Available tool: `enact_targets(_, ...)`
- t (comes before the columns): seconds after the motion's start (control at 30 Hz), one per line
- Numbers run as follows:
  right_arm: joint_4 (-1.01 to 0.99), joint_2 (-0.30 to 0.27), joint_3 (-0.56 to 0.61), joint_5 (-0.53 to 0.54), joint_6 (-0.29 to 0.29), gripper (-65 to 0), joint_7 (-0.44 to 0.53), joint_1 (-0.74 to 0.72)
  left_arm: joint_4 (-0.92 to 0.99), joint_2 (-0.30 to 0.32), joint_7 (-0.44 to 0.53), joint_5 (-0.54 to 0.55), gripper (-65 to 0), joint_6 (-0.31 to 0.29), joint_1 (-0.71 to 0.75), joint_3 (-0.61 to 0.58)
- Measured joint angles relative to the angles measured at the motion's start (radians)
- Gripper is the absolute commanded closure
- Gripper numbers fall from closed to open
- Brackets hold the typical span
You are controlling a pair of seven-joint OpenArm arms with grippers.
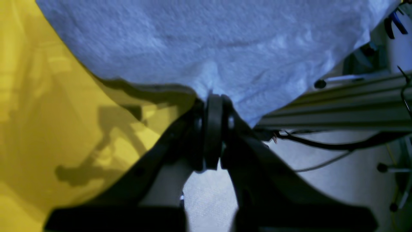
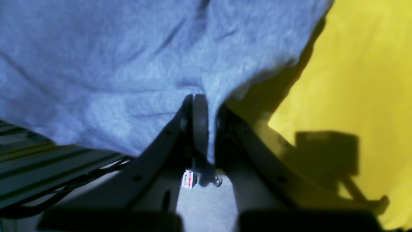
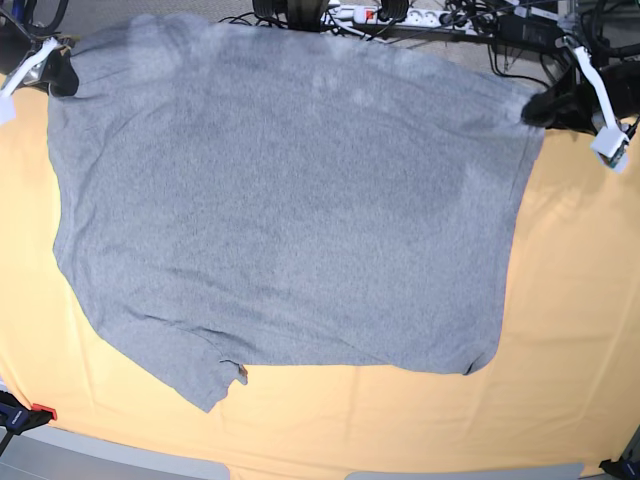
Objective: Layout the t-shirt on the table in an organized manner, then fold the t-shirt properly
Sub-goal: 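Lift both shoulder corners and pull them apart to stretch the shirt, then fold the held shoulder edge over toward the hem with both grippers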
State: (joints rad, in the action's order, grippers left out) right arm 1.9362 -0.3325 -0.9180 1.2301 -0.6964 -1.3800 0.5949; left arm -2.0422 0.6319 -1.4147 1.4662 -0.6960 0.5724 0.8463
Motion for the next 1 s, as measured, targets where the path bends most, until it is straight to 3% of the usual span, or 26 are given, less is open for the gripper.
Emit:
enact_targets(0.17,0.0,0.0,0.0,-0.009,0.0,0.0,0.014,-0.049,0.0,0.0,0.004,0.0,0.0,0.0,-0.039,0.0)
enact_targets(0.33,-0.002,0.0,0.0,-0.127,0.0,0.0,0.134,-0.052,0.023,0.0,0.02,0.0,0.0,0.0,-0.039,0.0)
enact_targets(0.47,-0.019,0.0,0.002,-0.161,0.0,0.0,0.183,-0.052,0.065,0.0,0.038,0.001,0.0,0.0,-0.039,0.0)
enact_targets(0.73,-0.159,0.003,0.006,-0.159,0.0,0.0,0.188,-0.142,0.199,-0.006,0.053,0.002,0.0,0.0,-0.106,-0.001)
enact_targets(1.0,-0.168,0.003,0.006,-0.136,0.0,0.0,0.19,-0.166,0.243,-0.013,0.053,0.002,0.0,0.0,-0.192,-0.001)
